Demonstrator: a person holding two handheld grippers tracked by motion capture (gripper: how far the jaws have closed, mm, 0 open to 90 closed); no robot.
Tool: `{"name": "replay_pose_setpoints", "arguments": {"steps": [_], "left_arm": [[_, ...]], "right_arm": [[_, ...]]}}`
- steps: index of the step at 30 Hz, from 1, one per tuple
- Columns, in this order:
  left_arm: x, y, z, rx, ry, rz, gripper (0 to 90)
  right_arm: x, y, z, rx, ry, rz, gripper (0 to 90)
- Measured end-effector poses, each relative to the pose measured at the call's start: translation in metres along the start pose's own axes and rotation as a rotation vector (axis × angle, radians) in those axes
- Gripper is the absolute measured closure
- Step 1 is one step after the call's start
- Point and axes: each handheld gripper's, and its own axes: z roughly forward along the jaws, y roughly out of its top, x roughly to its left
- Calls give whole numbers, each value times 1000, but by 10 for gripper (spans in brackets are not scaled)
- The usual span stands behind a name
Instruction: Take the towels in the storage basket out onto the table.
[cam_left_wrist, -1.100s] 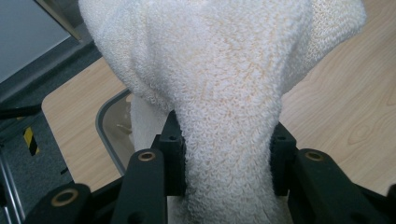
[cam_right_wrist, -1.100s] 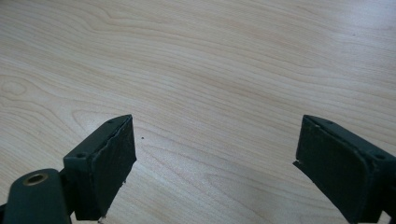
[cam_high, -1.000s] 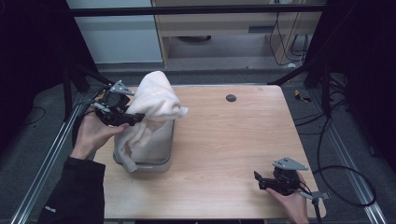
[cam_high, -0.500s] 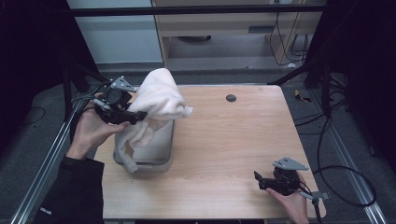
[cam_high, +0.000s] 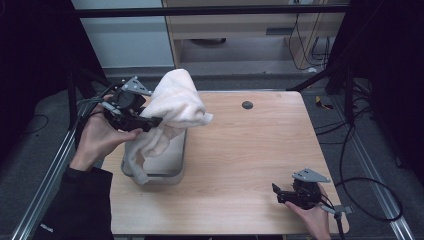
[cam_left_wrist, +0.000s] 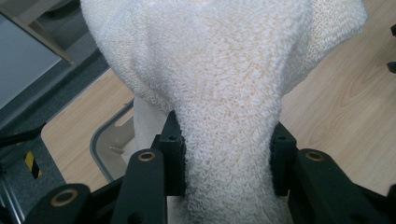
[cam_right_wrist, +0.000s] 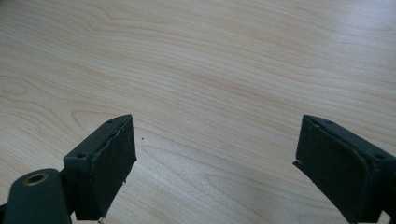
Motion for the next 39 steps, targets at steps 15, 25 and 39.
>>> {"name": "replay_pose_setpoints", "arguments": {"steps": [15, 25, 39], "left_arm": [[-27, 24, -3, -8, -48, 71, 598], [-49, 46, -3, -22, -74, 122, 598], [-73, 66, 22, -20, -122, 171, 597]], "right_arm": [[-1, 0, -2, -6, -2, 5, 120], [-2, -1, -3, -8, -5, 3, 120], [-1, -3, -3, -15, -9, -14, 121]]}}
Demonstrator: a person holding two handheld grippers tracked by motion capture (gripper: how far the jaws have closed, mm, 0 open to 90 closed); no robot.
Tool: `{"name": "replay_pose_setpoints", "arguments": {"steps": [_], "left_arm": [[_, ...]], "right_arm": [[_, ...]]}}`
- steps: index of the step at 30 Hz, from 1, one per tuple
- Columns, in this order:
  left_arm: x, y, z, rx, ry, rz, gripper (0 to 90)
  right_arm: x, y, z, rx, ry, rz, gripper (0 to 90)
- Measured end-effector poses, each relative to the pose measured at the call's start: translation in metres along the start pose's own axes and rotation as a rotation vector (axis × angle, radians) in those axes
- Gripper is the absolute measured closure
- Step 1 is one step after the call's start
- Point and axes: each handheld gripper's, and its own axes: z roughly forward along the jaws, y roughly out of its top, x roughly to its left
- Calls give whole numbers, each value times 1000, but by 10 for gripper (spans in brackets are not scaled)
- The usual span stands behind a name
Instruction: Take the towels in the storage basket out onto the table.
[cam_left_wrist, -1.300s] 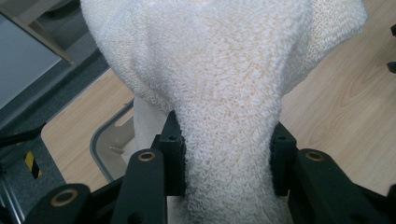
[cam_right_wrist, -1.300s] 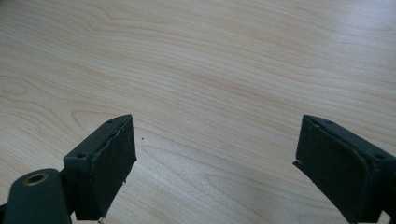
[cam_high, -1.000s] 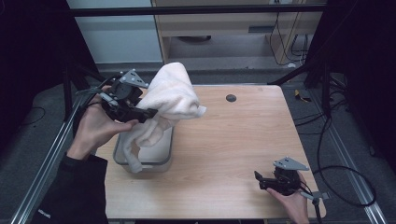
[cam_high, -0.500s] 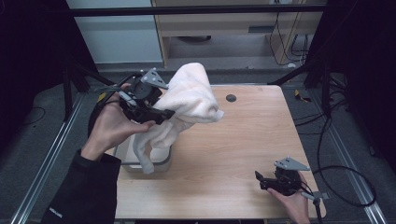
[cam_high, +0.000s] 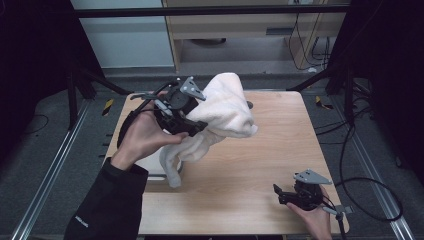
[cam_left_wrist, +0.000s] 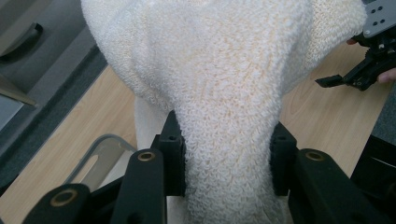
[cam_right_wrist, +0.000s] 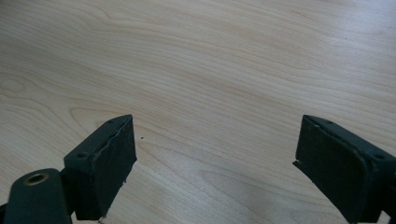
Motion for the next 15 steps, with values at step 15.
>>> {"name": "replay_pose_setpoints", "arguments": {"steps": [15], "left_arm": [[-17, 16, 47, 24, -54, 42, 595]], "right_arm": [[-1, -3, 0, 1, 1, 0, 120]]}}
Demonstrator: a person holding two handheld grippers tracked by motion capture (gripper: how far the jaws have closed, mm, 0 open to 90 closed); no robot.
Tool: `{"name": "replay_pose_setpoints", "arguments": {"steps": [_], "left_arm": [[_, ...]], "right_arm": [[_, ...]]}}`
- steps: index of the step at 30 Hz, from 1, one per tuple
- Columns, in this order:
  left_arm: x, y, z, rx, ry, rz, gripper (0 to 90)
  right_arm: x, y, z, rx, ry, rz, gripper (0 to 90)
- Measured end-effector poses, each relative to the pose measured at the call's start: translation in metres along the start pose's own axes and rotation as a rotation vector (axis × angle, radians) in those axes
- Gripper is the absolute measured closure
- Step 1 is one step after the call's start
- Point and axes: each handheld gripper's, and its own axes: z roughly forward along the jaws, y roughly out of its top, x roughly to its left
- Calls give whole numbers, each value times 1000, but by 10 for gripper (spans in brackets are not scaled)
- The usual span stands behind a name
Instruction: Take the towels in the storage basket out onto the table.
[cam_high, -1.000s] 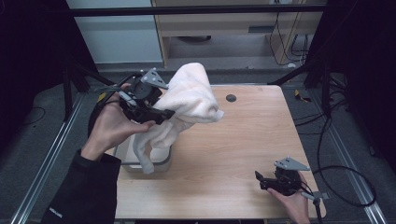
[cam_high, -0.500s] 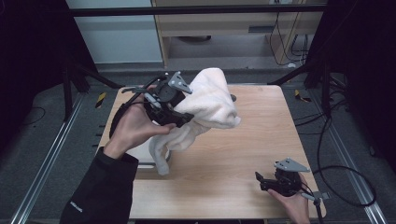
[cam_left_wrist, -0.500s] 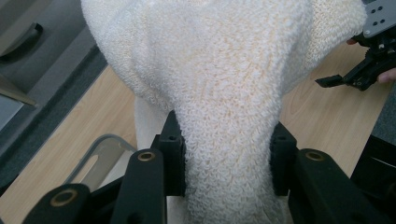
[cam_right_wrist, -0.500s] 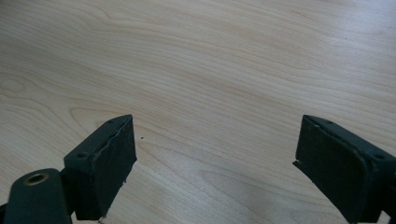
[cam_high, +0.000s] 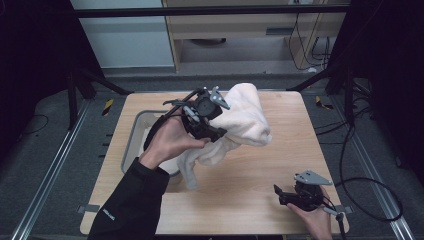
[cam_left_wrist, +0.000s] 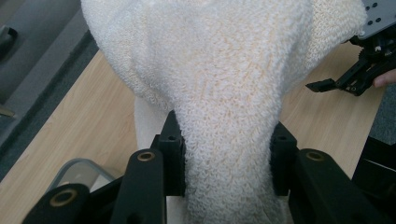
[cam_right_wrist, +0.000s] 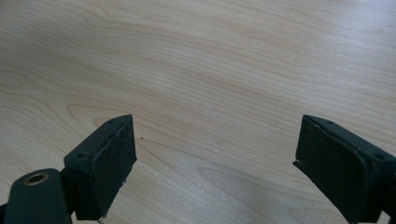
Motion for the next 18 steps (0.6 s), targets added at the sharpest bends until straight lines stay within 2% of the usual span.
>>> {"name": "replay_pose_setpoints", "arguments": {"steps": [12, 18], "left_arm": [[-3, 4, 37, 21, -34, 17, 593], [-5, 3, 62, 37, -61, 19, 592]], "right_arm": [[-1, -2, 2, 3, 0, -16, 120], [-1, -3, 2, 6, -2, -9, 117]]}}
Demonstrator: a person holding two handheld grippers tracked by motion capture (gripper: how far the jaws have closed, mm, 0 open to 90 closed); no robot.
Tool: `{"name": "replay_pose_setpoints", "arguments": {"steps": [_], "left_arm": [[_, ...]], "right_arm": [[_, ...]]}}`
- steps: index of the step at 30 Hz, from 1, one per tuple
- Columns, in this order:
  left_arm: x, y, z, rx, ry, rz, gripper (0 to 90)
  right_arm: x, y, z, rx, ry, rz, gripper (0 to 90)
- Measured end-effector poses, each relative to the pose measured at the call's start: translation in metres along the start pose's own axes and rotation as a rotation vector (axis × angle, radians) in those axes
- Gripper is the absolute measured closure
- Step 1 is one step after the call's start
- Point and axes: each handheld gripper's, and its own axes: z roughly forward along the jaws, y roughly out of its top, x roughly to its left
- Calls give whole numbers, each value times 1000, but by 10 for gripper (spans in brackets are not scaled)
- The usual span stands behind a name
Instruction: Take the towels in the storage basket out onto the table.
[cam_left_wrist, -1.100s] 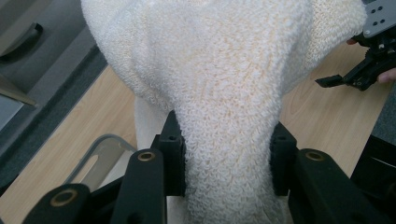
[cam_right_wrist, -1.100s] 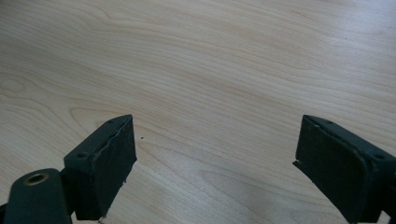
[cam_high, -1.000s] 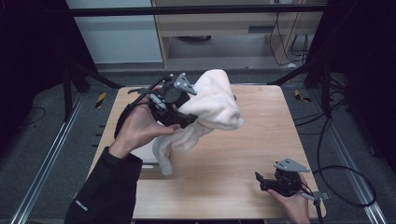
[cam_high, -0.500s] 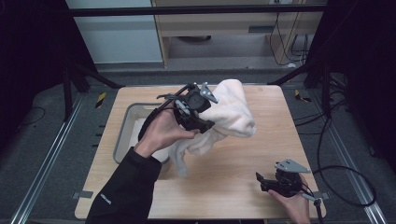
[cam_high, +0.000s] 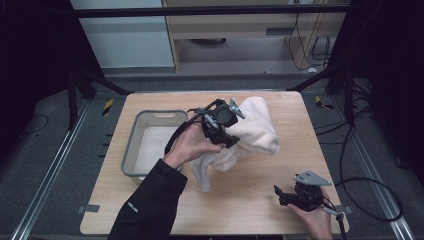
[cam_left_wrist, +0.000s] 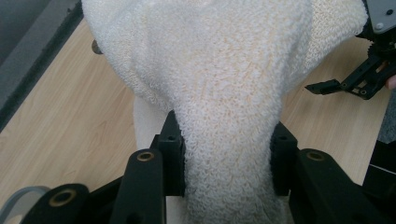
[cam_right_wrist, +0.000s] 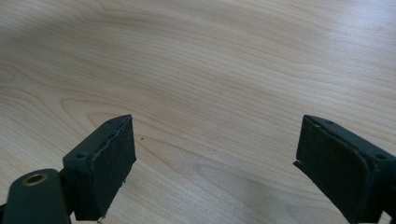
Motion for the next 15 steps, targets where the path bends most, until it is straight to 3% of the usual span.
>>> {"name": "replay_pose_setpoints", "arguments": {"steps": [15], "left_arm": [[2, -8, 49, 25, -19, -3, 589]], "right_arm": [[0, -2, 2, 6, -11, -21, 116]]}}
